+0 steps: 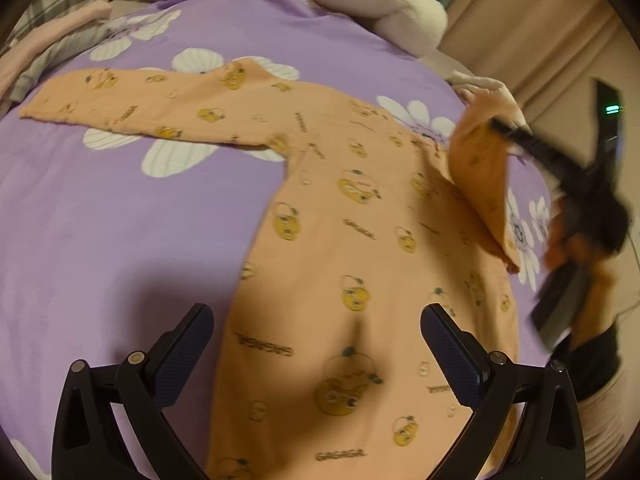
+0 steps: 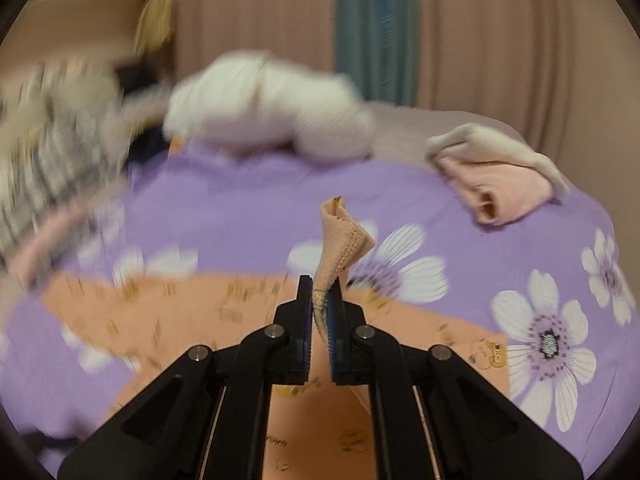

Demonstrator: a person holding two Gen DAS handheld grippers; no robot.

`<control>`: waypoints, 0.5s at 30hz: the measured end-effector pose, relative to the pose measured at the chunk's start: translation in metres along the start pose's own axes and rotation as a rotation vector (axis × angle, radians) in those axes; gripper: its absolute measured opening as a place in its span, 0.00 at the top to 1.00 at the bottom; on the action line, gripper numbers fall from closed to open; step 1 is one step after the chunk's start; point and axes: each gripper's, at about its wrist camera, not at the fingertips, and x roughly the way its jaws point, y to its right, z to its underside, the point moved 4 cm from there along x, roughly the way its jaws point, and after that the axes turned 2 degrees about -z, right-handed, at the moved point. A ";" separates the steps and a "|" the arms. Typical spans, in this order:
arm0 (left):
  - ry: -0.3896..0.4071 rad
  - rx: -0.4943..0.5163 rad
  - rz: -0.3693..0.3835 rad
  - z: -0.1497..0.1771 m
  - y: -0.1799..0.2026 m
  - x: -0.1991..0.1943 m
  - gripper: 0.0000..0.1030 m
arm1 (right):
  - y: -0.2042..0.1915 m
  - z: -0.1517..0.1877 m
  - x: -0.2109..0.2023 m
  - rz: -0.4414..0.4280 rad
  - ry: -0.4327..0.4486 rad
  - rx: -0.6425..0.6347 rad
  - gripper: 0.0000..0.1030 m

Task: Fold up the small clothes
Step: 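Lift the sleeve with the right gripper, lay it across the shirt body, release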

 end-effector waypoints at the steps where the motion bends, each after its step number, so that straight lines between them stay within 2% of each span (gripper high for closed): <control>1: 0.001 -0.006 -0.002 -0.001 -0.002 0.000 0.01 | -0.021 0.014 0.019 0.016 -0.046 -0.073 0.93; 5: 0.005 -0.040 -0.014 -0.003 -0.016 -0.001 0.01 | -0.062 0.058 0.059 0.058 -0.157 -0.261 0.92; 8: 0.009 -0.067 -0.016 -0.004 -0.026 -0.002 0.01 | -0.079 0.080 0.077 0.053 -0.222 -0.337 0.89; 11: 0.013 -0.092 -0.009 -0.006 -0.034 -0.002 0.01 | -0.084 0.087 0.082 0.060 -0.245 -0.385 0.86; 13: 0.012 -0.109 0.006 -0.006 -0.041 -0.003 0.01 | -0.077 0.081 0.072 -0.007 -0.247 -0.341 0.75; 15: 0.019 -0.133 0.020 -0.011 -0.050 -0.005 0.01 | -0.062 0.071 0.054 -0.135 -0.229 -0.218 0.57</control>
